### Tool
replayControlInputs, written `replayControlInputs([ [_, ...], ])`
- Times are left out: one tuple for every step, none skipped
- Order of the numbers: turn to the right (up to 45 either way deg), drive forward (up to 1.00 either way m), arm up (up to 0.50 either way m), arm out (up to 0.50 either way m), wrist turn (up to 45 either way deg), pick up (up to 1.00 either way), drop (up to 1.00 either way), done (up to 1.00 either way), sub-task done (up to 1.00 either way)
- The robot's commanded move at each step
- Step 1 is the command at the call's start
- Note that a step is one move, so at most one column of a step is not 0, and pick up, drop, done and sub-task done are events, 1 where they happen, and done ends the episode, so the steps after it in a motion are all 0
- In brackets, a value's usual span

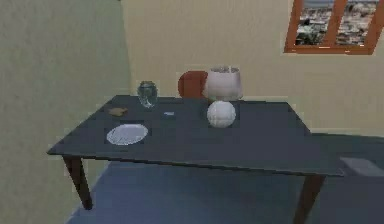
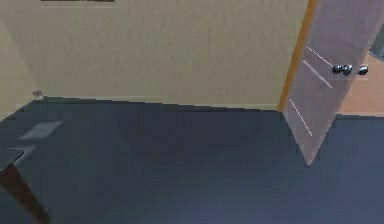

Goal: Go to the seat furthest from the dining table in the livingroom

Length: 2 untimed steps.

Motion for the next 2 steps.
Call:
replayControlInputs([
  [45.0, 0.0, 0.0, 0.0, 0.0, 0.0, 0.0, 0.0, 0.0],
  [9.0, 0.0, 0.0, 0.0, 0.0, 0.0, 0.0, 0.0, 0.0],
])
